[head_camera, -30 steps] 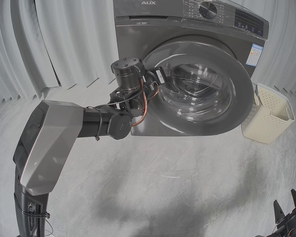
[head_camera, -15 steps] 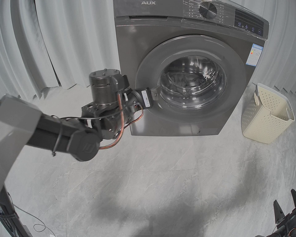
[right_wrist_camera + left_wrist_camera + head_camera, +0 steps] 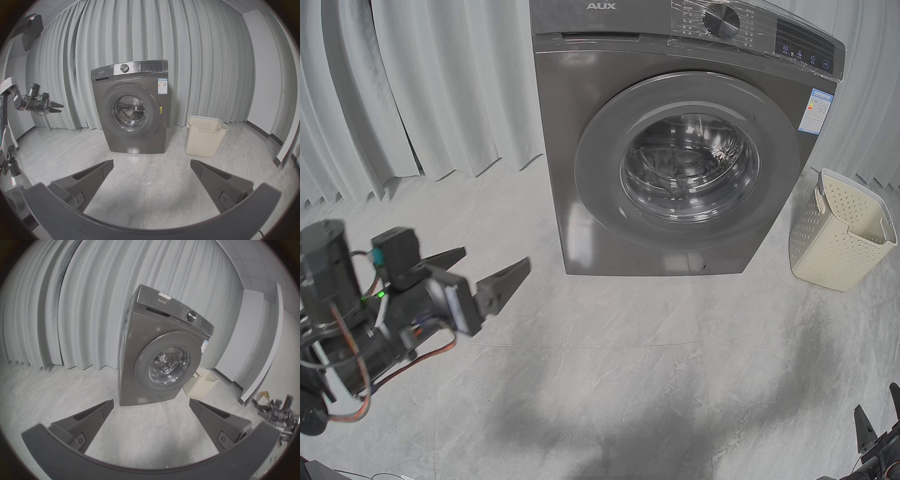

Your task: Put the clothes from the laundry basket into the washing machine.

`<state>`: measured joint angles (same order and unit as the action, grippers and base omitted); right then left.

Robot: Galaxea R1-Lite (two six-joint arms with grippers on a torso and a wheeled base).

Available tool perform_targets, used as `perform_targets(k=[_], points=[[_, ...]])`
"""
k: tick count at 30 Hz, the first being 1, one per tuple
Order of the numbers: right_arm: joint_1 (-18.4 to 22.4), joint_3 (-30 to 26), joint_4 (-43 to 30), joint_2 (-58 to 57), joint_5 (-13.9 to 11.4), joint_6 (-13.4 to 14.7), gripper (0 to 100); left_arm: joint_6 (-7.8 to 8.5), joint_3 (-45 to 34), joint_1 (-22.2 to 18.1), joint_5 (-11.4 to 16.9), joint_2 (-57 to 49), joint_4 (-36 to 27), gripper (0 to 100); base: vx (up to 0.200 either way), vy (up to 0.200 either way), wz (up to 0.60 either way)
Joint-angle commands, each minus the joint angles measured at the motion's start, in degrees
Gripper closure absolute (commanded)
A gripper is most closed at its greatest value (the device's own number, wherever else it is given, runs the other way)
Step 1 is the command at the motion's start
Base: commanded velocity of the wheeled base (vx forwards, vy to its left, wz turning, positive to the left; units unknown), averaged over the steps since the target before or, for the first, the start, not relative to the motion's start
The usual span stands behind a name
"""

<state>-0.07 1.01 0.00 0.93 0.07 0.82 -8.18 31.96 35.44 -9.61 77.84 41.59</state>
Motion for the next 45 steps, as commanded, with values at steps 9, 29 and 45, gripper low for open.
perform_targets(k=[9,29,45], points=[[-0.01,-1.01,-0.09,-0.31,-0.16,-0.03,0,7.21,-31.88,-15.84,2.93,-53.14,-16.9,0,0.0,0.0,0.0],[-0.01,-1.01,-0.09,-0.31,-0.07,-0.11,0,3.52,-31.96,-30.25,4.24,-72.56,-38.43,0,0.0,0.0,0.0],[-0.01,-1.01,-0.09,-0.31,-0.25,-0.11,0,7.39,-31.88,-35.17,10.05,-77.05,-41.59,0,0.0,0.0,0.0]])
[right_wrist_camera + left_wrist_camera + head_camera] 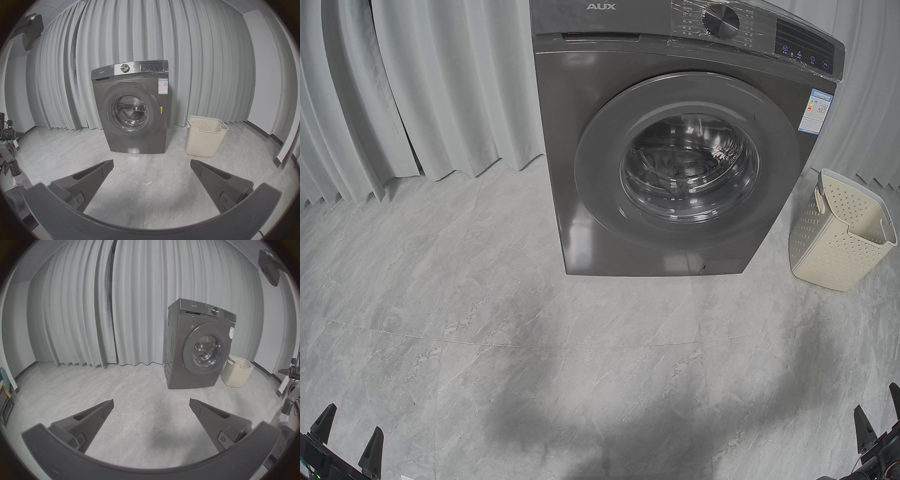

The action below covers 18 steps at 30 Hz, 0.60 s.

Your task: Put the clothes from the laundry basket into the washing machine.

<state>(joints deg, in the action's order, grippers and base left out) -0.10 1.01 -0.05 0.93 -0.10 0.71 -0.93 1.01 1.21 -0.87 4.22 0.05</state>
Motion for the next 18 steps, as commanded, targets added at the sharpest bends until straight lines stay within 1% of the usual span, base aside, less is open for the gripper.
perform_targets(k=[1,3,4,7,18], points=[[0.01,-1.01,-0.04,-0.31,-0.08,0.0,0,0.84,-0.92,-0.86,2.1,-3.87,-0.05,0,0.0,0.0,0.0],[-0.08,-1.01,0.05,-0.4,-0.08,0.0,0,1.72,-1.01,-1.03,2.62,-4.04,-0.05,0,0.0,0.0,0.0],[-0.08,-1.01,0.05,-0.4,-0.08,0.0,0,1.28,-0.92,-0.94,2.54,-4.04,-0.14,0,0.0,0.0,0.0],[0.01,-1.01,0.05,-0.31,-0.25,-0.18,0,1.1,-0.92,-0.94,2.45,-3.95,-0.14,0,0.0,0.0,0.0],[0.19,-1.01,0.05,-0.31,-0.25,-0.53,0,1.01,-0.92,-0.94,2.36,-4.04,-0.14,0,0.0,-0.2,0.0]])
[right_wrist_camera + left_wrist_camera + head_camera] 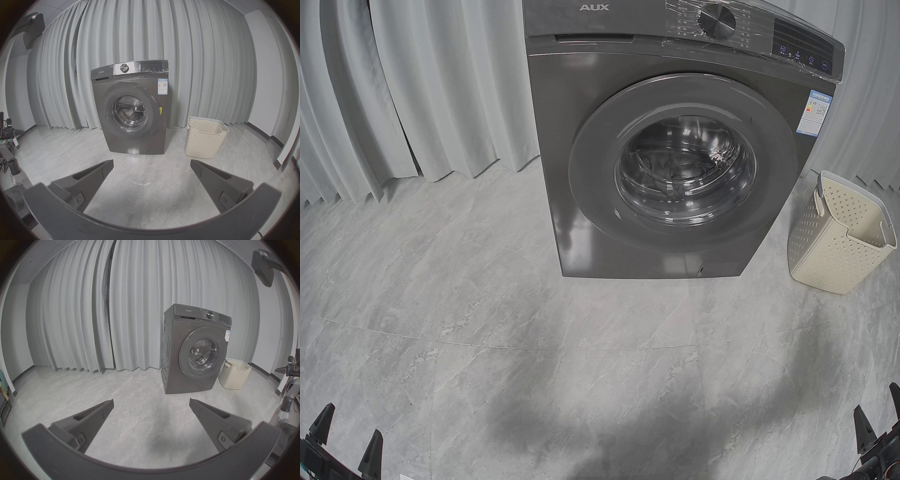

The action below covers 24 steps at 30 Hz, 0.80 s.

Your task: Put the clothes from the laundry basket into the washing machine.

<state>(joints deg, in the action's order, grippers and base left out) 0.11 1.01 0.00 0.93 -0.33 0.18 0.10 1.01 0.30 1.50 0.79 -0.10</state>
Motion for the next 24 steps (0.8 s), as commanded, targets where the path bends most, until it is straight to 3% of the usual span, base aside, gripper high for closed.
perform_targets(k=[1,15,19,24], points=[[0.07,-1.01,0.09,-0.31,-0.02,-0.01,0,-0.01,-0.92,-0.04,-0.01,-0.62,0.01,0,0.0,-0.2,0.0],[-0.02,-1.01,-0.09,-0.31,-0.02,0.08,0,0.17,-0.92,-0.04,0.08,-0.62,0.01,0,0.0,-0.2,0.0],[-0.02,-1.01,0.09,-0.4,-1.34,0.17,0,0.17,-0.92,-0.04,0.08,-0.62,0.01,0,0.0,-0.2,0.0],[-0.11,1.01,2.29,-0.57,-1.6,1.05,0,0.17,-0.92,-0.04,0.08,-0.62,0.1,0,0.0,0.0,0.0]])
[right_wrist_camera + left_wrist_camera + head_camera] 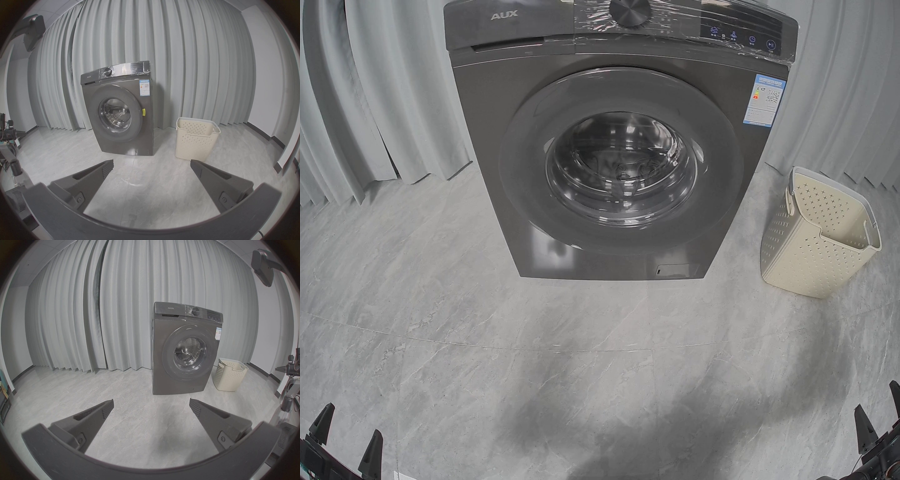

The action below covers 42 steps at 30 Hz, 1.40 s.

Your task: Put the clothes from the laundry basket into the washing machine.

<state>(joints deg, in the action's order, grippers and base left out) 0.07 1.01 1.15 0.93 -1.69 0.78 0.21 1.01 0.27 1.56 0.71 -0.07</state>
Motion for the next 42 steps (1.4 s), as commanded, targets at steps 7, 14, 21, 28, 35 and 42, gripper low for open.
perform_targets(k=[7,14,21,28,35,42], points=[[-1.48,12.44,-4.57,13.66,-14.92,0.54,0,0.06,-0.92,0.0,0.02,-0.53,-0.01,0,0.086,0.0,0.0],[-7.19,16.48,10.9,45.66,-25.73,0.36,0,0.14,-0.92,0.0,0.02,-0.53,0.07,0,0.2,0.0,0.0],[-23.45,21.84,19.24,62.0,-17.73,5.81,0,0.23,-0.92,0.0,0.02,-0.53,0.07,0,0.2,0.0,0.0],[-33.3,29.05,22.76,70.79,-11.49,14.6,0,0.23,-0.92,0.0,0.02,-0.53,-0.01,0,0.2,0.0,0.0],[-34.17,32.39,25.84,76.59,-11.31,15.22,0,0.23,-0.92,0.0,0.02,-0.53,0.07,0,0.2,0.0,0.0],[-33.47,35.29,36.91,84.33,-9.2,15.04,0,0.23,-0.92,0.0,0.02,-0.53,0.07,0,0.143,0.0,0.0]])
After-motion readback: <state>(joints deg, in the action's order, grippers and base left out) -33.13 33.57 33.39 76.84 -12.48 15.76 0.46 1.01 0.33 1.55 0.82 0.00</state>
